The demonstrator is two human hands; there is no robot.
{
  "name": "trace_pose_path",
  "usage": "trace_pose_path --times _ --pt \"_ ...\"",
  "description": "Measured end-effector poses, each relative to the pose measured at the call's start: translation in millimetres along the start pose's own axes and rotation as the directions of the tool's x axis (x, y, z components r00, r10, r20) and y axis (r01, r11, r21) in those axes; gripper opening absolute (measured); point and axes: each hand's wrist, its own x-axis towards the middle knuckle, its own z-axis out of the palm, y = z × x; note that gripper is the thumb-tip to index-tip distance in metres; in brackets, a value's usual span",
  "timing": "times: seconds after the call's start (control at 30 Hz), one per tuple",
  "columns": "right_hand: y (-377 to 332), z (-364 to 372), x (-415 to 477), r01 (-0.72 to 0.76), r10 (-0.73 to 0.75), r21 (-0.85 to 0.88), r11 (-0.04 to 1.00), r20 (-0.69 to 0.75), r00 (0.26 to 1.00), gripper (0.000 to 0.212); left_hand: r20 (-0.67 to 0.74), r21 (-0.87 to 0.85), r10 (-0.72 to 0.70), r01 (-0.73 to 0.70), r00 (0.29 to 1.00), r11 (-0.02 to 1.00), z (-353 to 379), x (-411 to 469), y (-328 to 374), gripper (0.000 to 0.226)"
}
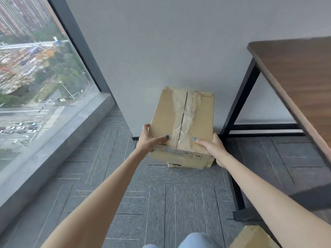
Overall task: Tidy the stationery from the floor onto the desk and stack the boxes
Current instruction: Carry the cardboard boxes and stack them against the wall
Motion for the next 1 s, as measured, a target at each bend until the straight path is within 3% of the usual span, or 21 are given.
trace_pose_path --times 0.2,0.37,0.67,0.87,1.0 --pt "116.5 -6.2 86.1 0.012 -0.015 -0.043 0.999 -0.064 0.998 0.08 0.07 0.04 0.022 -0.025 0.997 0.999 85.5 84.5 -83.6 0.09" --pt "165.7 -7.8 122.4 0.034 -0.041 -0.063 0.997 -0.122 0.992 0.08 0.114 0.039 0.044 -0.049 0.992 0.998 125.7 126.6 -124.3 0.092" --pt "192.3 -1.4 134.9 0.042 -0.077 -0.148 0.988 -0.236 0.969 0.077 0.139 0.034 0.072 -0.077 0.988 0.996 153.2 156.1 -152.4 0.087" --pt "194.6 19.5 116.2 -0.043 -0.054 -0.221 0.974 -0.413 0.909 0.059 0.178 0.044 0.137 -0.147 0.974 0.988 145.7 166.9 -136.8 0.085" --pt "199.3 25.2 110.5 -0.013 -0.152 -0.32 0.947 -0.485 0.861 0.044 0.13 0.048 0.223 -0.231 0.966 0.972 136.2 174.8 -131.2 0.079"
